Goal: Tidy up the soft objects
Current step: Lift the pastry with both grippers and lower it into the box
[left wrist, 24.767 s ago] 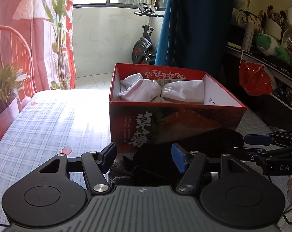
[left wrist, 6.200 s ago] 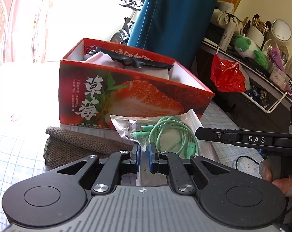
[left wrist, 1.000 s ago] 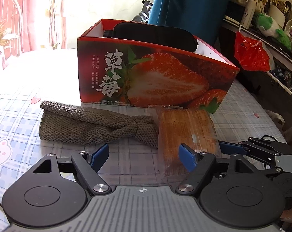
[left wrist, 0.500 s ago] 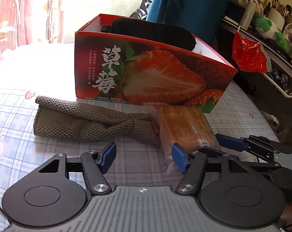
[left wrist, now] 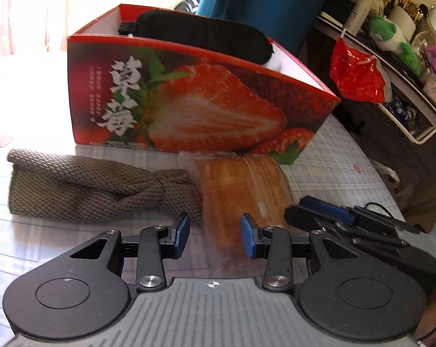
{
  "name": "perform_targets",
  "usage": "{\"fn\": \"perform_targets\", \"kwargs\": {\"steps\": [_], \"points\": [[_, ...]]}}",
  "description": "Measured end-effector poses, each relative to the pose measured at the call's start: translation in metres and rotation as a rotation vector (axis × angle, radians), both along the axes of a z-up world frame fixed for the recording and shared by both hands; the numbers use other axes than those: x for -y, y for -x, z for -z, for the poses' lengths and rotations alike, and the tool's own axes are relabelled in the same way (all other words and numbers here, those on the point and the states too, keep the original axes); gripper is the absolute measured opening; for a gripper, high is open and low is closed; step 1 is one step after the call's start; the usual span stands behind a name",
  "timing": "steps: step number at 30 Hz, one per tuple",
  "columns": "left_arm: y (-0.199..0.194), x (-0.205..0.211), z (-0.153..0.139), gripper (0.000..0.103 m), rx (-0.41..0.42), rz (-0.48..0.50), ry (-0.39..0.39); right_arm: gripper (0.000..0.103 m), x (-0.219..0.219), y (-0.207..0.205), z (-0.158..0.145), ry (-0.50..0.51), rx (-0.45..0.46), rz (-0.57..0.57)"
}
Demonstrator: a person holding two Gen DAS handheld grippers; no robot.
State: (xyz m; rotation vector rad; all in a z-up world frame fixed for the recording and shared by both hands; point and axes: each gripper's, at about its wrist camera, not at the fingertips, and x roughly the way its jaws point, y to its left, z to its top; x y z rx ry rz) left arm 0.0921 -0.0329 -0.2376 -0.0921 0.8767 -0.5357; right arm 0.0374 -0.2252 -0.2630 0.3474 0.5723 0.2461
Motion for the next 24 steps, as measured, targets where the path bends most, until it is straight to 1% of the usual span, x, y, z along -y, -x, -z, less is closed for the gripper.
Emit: {"fn": "perform_targets", "kwargs": {"steps": [4, 10, 12, 13, 16, 20, 24], "points": [[0.003, 0.002, 0.009, 0.041, -0.019, 0.037, 0.054, 0.035, 0.004, -0.007, 0.006, -0.075, -0.025, 0.001], [0.004, 0.0, 0.013, 0.041, -0.01, 0.032, 0.086, 0.03, -0.004, -0.006, 0.01, -0.067, -0.032, -0.027], [0.005, 0.002, 0.013, 0.041, 0.001, 0.038, 0.087, 0.029, -0.003, -0.007, 0.01, -0.082, -0.036, -0.024], [0.007, 0.003, 0.013, 0.041, 0.011, 0.044, 0.082, 0.027, -0.002, -0.007, 0.011, -0.097, -0.039, -0.024], [0.011, 0.006, 0.009, 0.041, 0.037, 0.06, 0.057, 0.026, -0.001, -0.007, 0.011, -0.124, -0.043, -0.031], [0.012, 0.001, 0.001, 0.041, 0.06, 0.069, 0.085, 0.026, 0.002, -0.005, 0.003, -0.134, -0.023, -0.028], [0.016, 0.003, -0.018, 0.041, 0.122, 0.093, 0.078, 0.026, 0.005, -0.003, -0.014, -0.129, 0.021, -0.024]]}}
